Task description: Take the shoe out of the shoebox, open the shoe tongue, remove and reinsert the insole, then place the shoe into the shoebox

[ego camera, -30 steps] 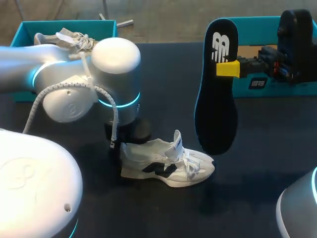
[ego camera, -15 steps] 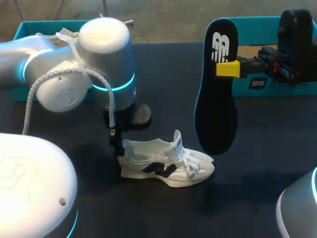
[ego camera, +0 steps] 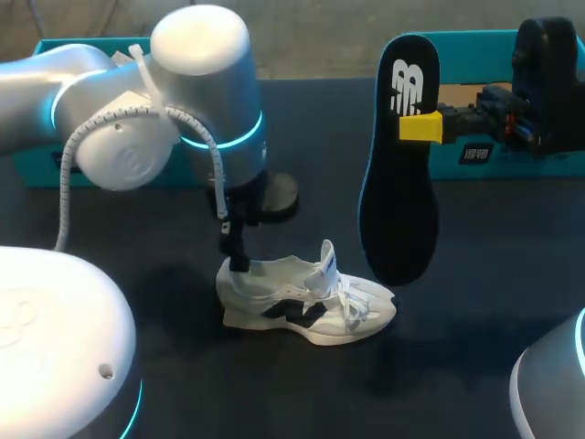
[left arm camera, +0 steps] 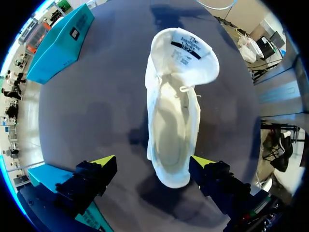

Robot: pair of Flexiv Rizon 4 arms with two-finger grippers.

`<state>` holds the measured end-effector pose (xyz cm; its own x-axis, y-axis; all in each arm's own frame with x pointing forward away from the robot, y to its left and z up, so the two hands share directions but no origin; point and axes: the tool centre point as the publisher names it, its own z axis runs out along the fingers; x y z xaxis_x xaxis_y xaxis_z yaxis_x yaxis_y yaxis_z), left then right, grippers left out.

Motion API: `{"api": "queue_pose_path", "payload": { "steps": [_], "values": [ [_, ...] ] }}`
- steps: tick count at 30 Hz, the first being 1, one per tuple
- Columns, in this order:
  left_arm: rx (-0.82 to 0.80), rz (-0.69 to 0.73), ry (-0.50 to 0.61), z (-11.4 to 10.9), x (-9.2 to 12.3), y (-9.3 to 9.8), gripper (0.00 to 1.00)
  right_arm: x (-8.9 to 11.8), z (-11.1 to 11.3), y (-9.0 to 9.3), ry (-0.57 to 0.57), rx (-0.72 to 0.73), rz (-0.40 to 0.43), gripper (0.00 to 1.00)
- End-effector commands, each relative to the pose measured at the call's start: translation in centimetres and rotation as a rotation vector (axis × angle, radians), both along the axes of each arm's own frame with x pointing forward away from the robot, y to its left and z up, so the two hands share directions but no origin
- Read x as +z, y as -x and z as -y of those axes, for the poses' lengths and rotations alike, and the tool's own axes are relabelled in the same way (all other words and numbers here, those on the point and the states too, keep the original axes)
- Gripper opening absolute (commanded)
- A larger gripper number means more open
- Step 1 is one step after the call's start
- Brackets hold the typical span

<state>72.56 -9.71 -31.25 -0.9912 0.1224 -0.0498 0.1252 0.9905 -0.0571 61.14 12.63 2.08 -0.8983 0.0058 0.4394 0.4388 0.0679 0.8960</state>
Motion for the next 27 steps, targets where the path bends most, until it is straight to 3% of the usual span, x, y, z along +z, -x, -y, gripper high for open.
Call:
{"api": "queue_pose_path", "payload": {
  "steps": [1,16,24,27],
  "values": [
    [-0.019,-0.002,-0.003,2.2,-1.5,-0.4,1.0,-0.1,-0.3,-0.2,0.002,0.002,-0.002,0.0],
    [-0.018,-0.054,0.051,6.0,-4.7,-1.3,1.0,-0.1,-0.3,-0.2,0.002,0.002,-0.002,0.0],
    [-0.012,-0.057,0.049,6.5,-6.1,-1.1,1.0,-0.1,-0.3,-0.2,0.002,0.002,-0.002,0.0],
    [-0.006,-0.055,0.044,6.4,-6.4,-1.0,0.96,-0.1,-0.3,-0.2,0.002,0.002,-0.002,0.0]
  ]
}}
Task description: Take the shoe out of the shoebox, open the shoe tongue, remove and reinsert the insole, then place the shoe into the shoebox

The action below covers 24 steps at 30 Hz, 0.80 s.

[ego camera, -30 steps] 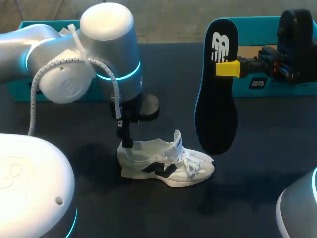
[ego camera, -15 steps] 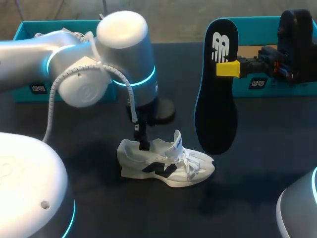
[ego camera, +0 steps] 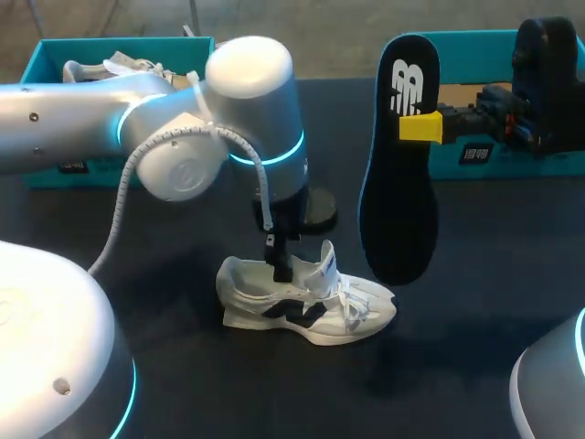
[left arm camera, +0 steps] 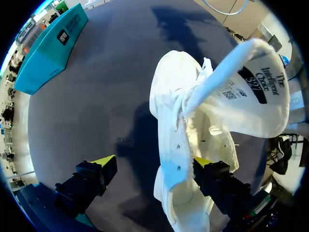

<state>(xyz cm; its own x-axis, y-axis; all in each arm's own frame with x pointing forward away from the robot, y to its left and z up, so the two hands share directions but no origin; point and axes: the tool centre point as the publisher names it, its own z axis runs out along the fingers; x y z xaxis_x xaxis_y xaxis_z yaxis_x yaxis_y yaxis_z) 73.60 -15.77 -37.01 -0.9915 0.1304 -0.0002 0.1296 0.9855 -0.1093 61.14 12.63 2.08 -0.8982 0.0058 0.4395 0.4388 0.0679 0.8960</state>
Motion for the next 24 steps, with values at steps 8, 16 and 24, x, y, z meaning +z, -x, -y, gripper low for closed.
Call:
{"api": "queue_pose_path", "payload": {
  "steps": [8,16,24],
  "values": [
    [0.01,-0.013,0.014,0.0,-1.1,0.5,0.73,-0.1,-0.3,-0.2,0.002,0.002,-0.002,0.0],
    [0.01,-0.027,0.019,-0.1,-1.5,0.7,0.59,-0.1,-0.3,-0.2,0.002,0.002,-0.002,0.0],
    [0.0,-0.034,0.017,-0.1,-1.9,1.1,0.13,-0.1,-0.3,-0.2,0.002,0.002,-0.002,0.0]
  ]
}}
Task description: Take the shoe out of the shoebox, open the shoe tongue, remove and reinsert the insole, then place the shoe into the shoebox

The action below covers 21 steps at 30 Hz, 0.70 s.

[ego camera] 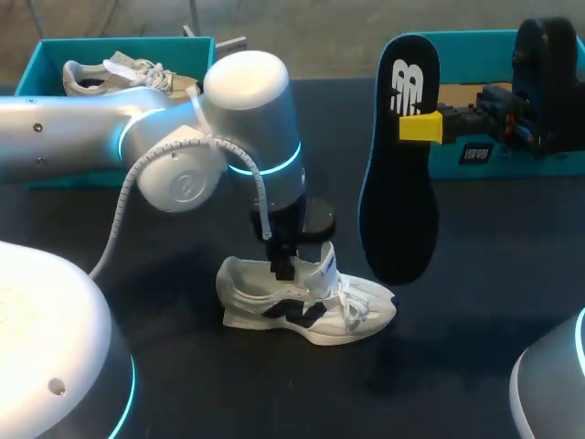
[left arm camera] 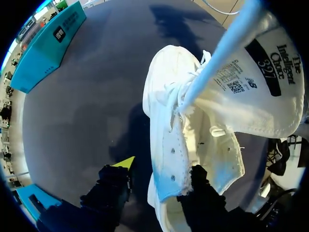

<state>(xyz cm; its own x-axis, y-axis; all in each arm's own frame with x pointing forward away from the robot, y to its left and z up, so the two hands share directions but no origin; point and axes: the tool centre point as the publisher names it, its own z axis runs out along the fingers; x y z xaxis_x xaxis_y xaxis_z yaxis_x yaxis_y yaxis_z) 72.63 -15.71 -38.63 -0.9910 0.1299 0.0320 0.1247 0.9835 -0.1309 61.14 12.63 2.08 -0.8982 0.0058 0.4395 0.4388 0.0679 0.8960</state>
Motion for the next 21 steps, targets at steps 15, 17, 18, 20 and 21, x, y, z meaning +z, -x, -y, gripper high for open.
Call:
{"api": "queue_pose_path", "payload": {
  "steps": [15,17,18,20,21],
  "values": [
    [-0.055,0.032,0.035,-1.0,1.9,0.7,0.0,-0.1,-0.3,-0.2,0.002,0.002,-0.002,0.0],
    [-0.064,0.048,0.037,-1.1,2.6,0.8,0.0,-0.1,-0.3,-0.2,0.002,0.002,-0.002,0.0],
    [-0.07,0.057,0.04,-1.2,3.0,0.8,0.0,-0.1,-0.3,-0.2,0.002,0.002,-0.002,0.0],
    [-0.09,0.06,0.05,-1.3,3.7,0.9,0.0,-0.1,-0.3,-0.2,0.002,0.002,-0.002,0.0],
    [-0.102,0.068,0.055,-1.4,4.1,1.0,0.0,-0.1,-0.3,-0.2,0.002,0.002,-0.002,0.0]
  ]
}}
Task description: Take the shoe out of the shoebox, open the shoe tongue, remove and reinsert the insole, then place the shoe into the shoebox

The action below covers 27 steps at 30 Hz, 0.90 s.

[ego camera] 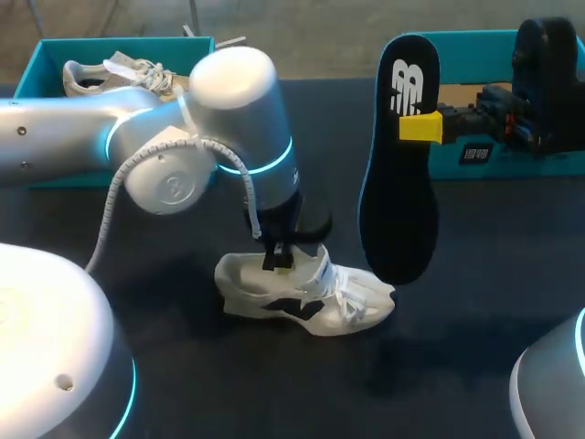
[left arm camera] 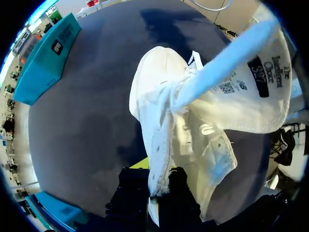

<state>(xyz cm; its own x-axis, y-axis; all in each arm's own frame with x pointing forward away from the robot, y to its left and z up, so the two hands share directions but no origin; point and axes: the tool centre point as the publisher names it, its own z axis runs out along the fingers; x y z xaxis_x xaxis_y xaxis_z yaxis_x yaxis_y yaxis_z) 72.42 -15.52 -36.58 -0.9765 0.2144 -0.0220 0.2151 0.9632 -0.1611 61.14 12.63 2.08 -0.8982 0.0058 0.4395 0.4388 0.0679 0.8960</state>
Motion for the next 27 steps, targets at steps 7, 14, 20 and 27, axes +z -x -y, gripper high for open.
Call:
{"api": "queue_pose_path", "payload": {
  "steps": [7,14,20,27],
  "values": [
    [-0.173,0.039,0.06,-2.1,4.2,0.8,0.0,-0.1,-0.3,-0.2,0.002,0.002,-0.002,0.0],
    [-0.416,0.12,0.103,-3.2,6.6,0.9,0.0,-0.1,-0.3,-0.2,0.002,0.002,-0.002,0.0],
    [-0.465,0.239,0.105,-3.4,7.7,1.3,0.0,-0.1,-0.3,-0.2,0.002,0.002,-0.002,0.0],
    [-0.465,0.239,0.105,-3.4,7.7,1.3,0.0,-0.1,-0.3,-0.2,0.002,0.002,-0.002,0.0]
  ]
}}
